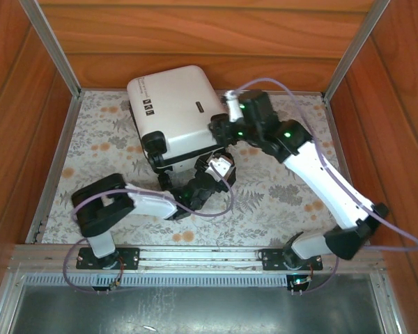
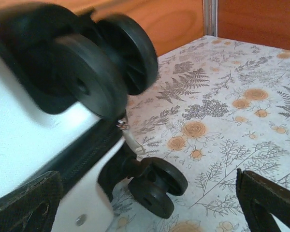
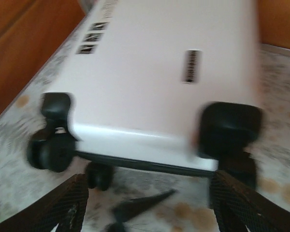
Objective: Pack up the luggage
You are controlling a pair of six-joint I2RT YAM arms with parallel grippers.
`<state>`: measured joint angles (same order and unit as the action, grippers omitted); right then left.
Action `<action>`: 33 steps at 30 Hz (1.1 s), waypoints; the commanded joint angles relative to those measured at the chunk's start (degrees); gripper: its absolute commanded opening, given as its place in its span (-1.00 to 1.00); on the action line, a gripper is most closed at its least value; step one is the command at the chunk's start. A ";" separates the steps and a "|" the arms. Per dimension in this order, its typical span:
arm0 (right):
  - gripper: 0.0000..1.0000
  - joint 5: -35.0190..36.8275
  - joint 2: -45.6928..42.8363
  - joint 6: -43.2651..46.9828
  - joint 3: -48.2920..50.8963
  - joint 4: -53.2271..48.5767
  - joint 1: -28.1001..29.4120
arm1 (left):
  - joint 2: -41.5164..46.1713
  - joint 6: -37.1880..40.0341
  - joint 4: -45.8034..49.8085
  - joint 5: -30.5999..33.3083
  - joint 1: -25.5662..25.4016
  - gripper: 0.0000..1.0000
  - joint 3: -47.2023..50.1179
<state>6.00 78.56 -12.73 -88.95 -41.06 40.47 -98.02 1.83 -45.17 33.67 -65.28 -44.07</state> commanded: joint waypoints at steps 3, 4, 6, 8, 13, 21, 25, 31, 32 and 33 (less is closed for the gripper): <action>0.49 1.54 -10.11 -2.40 14.39 5.43 -9.38 | 15.24 -9.44 29.46 6.60 -0.55 0.90 -2.77; 0.49 0.05 -12.43 -2.95 17.78 6.43 -11.87 | 18.64 -11.65 35.60 9.28 -0.51 0.90 -4.08; 0.48 -3.28 -16.28 -3.21 24.44 9.57 -15.94 | 24.74 -17.89 49.20 14.88 0.11 0.87 -7.10; 0.44 -8.18 -20.65 -0.44 32.53 16.09 -18.58 | 30.23 -25.49 65.80 16.46 2.84 0.83 -11.71; 0.39 -17.33 -29.40 6.07 54.67 41.40 -19.06 | 41.21 -30.04 82.99 6.67 9.32 0.79 -15.58; 0.45 -28.00 -16.75 4.52 64.41 63.18 -19.09 | 41.08 -32.98 93.79 -7.26 15.51 0.84 -20.85; 0.47 -29.84 -7.42 4.59 64.02 72.79 -19.06 | 38.30 -35.67 95.87 -12.06 20.89 0.84 -19.76; 0.46 -31.71 4.57 4.14 62.52 86.71 -19.11 | 37.14 -37.02 95.88 -13.62 25.59 0.85 -18.85; 0.45 -32.11 6.59 4.05 61.59 87.70 -19.10 | 36.83 -36.98 95.90 -13.65 25.89 0.85 -19.09; 0.45 -32.48 8.02 3.88 60.84 88.75 -19.02 | 36.55 -37.04 95.88 -13.54 26.03 0.85 -19.25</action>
<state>-23.68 83.53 -8.51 -25.74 38.00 21.67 -61.08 -33.78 48.93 21.96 -39.97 -62.61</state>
